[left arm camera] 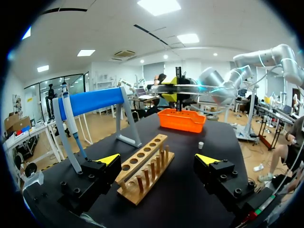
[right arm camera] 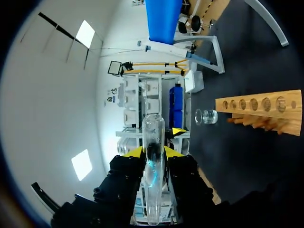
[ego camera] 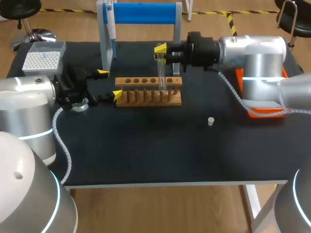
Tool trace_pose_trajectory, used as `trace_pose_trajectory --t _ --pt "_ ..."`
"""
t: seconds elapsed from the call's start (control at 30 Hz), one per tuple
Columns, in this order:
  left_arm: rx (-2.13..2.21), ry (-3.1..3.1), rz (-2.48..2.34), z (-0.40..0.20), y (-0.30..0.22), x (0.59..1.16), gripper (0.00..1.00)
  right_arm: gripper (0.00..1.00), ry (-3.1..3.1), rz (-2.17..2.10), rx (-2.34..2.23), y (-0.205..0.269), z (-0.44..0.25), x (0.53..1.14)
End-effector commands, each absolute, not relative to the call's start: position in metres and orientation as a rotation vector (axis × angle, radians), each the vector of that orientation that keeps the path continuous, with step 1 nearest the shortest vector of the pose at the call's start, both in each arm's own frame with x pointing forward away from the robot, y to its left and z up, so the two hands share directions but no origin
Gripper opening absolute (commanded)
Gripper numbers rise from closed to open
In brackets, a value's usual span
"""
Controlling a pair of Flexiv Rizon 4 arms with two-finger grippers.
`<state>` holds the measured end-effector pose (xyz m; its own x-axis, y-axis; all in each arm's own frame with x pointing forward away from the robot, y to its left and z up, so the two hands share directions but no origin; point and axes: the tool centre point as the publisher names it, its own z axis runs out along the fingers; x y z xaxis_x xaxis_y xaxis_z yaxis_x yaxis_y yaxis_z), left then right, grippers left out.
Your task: Invert the test tube, pick up the pipette, mount the tip to pipette, aspirate from beaker and dispense into the tube, eject the tip, return the pipette, and cap with the stopper.
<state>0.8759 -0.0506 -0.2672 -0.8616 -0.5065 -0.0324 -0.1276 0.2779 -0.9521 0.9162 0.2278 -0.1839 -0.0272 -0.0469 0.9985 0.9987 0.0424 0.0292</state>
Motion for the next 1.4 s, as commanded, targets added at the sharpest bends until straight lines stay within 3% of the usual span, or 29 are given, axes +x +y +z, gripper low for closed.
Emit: trace_pose_trajectory --t 0.03,1.0,1.4 --pt "-0.58 2.218 -1.606 -0.268 -0.052 0.875 1.0 0.0 -1.242 -1.225 -1.1 0.225 -0.184 0.917" --pt "-0.58 2.218 -1.606 -0.268 -0.052 0.875 1.0 0.0 -1.296 -1.219 -1.102 0.223 -0.187 0.918" --pt "0.412 1.804 -1.498 -0.217 -0.082 0.87 1.0 0.0 -1.296 -1.219 -1.102 0.223 -0.187 0.918"
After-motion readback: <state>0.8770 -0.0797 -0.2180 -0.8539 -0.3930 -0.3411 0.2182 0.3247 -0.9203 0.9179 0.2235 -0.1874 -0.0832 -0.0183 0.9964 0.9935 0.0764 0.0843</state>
